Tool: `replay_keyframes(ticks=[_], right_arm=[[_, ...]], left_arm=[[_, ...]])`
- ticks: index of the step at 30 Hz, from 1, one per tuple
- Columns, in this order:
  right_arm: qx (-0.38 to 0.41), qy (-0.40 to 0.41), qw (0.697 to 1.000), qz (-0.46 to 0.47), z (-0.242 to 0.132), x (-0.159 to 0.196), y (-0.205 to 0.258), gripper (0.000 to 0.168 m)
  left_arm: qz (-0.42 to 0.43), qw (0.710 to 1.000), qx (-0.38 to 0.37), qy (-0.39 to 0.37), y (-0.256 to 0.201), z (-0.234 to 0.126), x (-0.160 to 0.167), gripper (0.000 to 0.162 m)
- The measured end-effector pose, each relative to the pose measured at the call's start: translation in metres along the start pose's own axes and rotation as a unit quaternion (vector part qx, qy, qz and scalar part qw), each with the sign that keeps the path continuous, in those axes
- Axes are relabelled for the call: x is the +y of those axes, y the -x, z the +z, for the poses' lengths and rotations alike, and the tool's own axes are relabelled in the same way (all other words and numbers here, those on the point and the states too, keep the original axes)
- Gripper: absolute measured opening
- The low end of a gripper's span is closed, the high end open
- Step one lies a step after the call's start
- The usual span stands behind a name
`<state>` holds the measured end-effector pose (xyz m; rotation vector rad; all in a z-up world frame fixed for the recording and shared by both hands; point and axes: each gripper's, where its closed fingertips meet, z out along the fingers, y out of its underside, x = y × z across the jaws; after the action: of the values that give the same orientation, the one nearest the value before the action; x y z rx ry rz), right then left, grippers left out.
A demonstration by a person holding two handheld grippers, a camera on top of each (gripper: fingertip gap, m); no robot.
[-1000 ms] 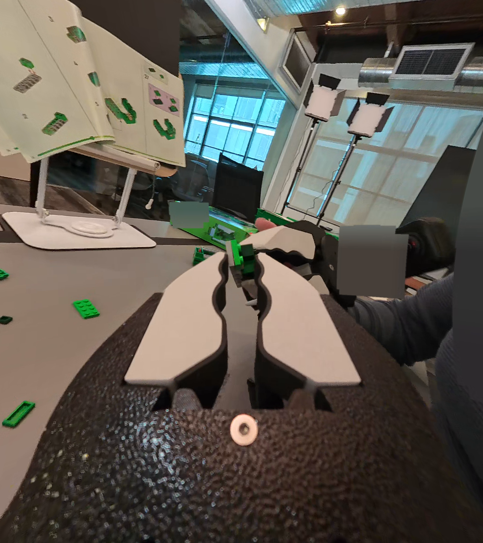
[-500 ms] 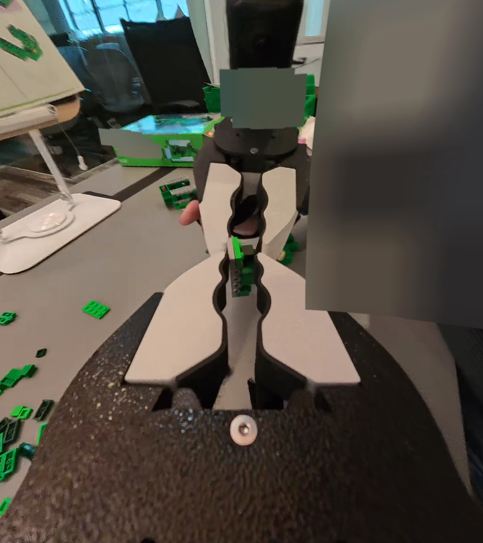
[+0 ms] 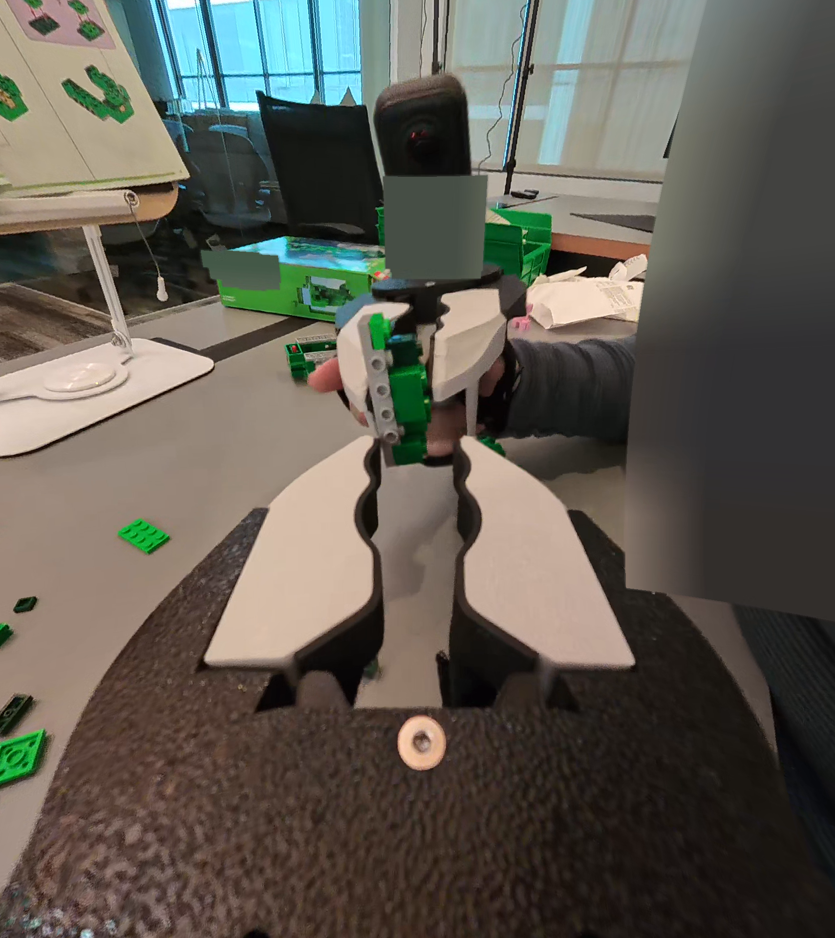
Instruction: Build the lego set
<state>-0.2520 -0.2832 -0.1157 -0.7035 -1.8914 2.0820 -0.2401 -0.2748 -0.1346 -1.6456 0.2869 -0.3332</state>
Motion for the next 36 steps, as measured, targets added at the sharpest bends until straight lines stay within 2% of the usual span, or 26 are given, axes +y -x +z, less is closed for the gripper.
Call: replay_keyframes(ticks=[5, 8, 12, 16, 22, 28, 30, 34, 35, 36], right_arm=[[0.001, -0.008, 1.000, -0.003, 0.002, -0.001, 0.001, 0.019], [0.012, -0.014, 0.999, -0.029, -0.003, -0.006, 0.001, 0.029], [0.011, 0.041, 0.999, -0.030, -0.006, 0.001, -0.001, 0.035], [0.009, 0.066, 0.997, -0.026, -0.005, 0.006, 0.000, 0.031], [0.000, 0.092, 0.995, -0.022, -0.005, 0.015, 0.001, 0.018], [-0.002, 0.063, 0.998, 0.003, -0.002, 0.008, 0.000, 0.017], [0.000, 0.060, 0.998, 0.009, -0.002, 0.008, -0.001, 0.017], [0.001, 0.060, 0.998, 0.009, -0.001, 0.010, -0.002, 0.017], [-0.002, 0.058, 0.998, 0.011, 0.000, 0.010, -0.001, 0.017], [0.001, 0.059, 0.998, 0.012, 0.000, 0.011, -0.002, 0.017]], left_arm=[[-0.004, 1.000, -0.026, -0.009, 0.005, 0.003, -0.003, 0.017], [-0.030, 0.999, -0.019, 0.033, 0.006, 0.004, 0.007, 0.016], [-0.071, 0.994, 0.015, 0.084, 0.002, 0.001, 0.018, 0.016], [-0.064, 0.990, 0.030, 0.122, -0.003, 0.001, 0.027, 0.016], [-0.060, 0.990, 0.029, 0.127, -0.004, 0.000, 0.029, 0.016], [-0.065, 0.993, 0.025, 0.093, -0.004, -0.001, 0.021, 0.018], [-0.064, 0.994, 0.020, 0.082, -0.002, -0.001, 0.018, 0.032], [-0.073, 0.995, 0.024, 0.067, -0.003, 0.000, 0.014, 0.030], [-0.074, 0.994, 0.021, 0.073, -0.002, 0.000, 0.016, 0.021], [-0.074, 0.994, 0.014, 0.077, 0.000, 0.001, 0.018, 0.019]])
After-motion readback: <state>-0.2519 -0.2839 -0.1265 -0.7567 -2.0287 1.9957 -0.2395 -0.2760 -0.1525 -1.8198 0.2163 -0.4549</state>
